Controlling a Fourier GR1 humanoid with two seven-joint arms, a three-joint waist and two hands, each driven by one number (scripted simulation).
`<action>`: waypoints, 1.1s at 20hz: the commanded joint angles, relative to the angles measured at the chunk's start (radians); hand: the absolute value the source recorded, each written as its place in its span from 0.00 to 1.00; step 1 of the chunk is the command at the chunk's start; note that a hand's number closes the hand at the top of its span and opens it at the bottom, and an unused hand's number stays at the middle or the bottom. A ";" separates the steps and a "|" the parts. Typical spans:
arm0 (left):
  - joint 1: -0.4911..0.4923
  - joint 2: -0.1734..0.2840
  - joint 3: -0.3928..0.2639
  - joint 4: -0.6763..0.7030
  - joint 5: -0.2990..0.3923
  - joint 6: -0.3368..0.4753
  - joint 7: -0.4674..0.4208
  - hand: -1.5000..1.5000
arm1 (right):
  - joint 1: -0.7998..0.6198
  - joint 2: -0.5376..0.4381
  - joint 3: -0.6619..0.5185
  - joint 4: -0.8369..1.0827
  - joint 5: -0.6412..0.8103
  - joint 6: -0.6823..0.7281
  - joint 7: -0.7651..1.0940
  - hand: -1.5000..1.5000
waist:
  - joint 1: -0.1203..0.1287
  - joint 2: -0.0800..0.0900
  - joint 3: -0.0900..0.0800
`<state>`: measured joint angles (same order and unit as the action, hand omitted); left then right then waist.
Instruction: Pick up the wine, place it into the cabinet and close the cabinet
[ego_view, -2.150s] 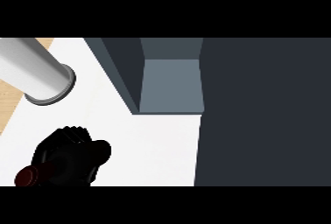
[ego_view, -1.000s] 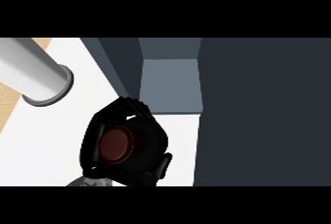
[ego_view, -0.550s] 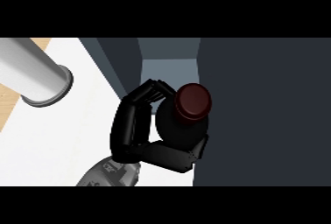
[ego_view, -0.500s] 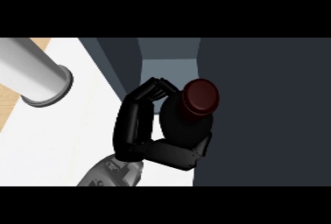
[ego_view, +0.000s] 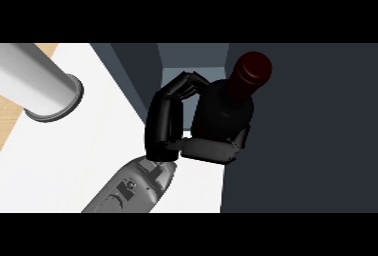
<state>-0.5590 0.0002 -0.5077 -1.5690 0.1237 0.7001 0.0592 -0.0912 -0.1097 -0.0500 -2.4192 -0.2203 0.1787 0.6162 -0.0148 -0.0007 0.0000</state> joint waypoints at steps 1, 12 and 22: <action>-0.073 0.000 -0.034 0.121 0.083 0.068 -0.081 1.00 | 0.036 -0.020 -0.040 -0.118 -0.133 0.015 0.050 0.00 | -0.010 0.002 0.000; 0.019 0.000 -0.049 0.176 0.248 0.075 -0.301 1.00 | 0.033 0.019 0.008 -0.058 -0.047 0.012 -0.017 0.00 | 0.000 0.002 0.000; 0.007 0.000 -0.007 0.347 0.151 0.038 -0.333 1.00 | 0.056 -0.003 0.003 -0.205 -0.097 -0.020 0.092 0.00 | -0.002 -0.002 0.000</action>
<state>-0.5460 0.0001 -0.5261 -1.2652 0.3000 0.7458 -0.2673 -0.0954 -0.1067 -0.0391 -2.4218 -0.2316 0.1719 0.6268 -0.0175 -0.0006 -0.0002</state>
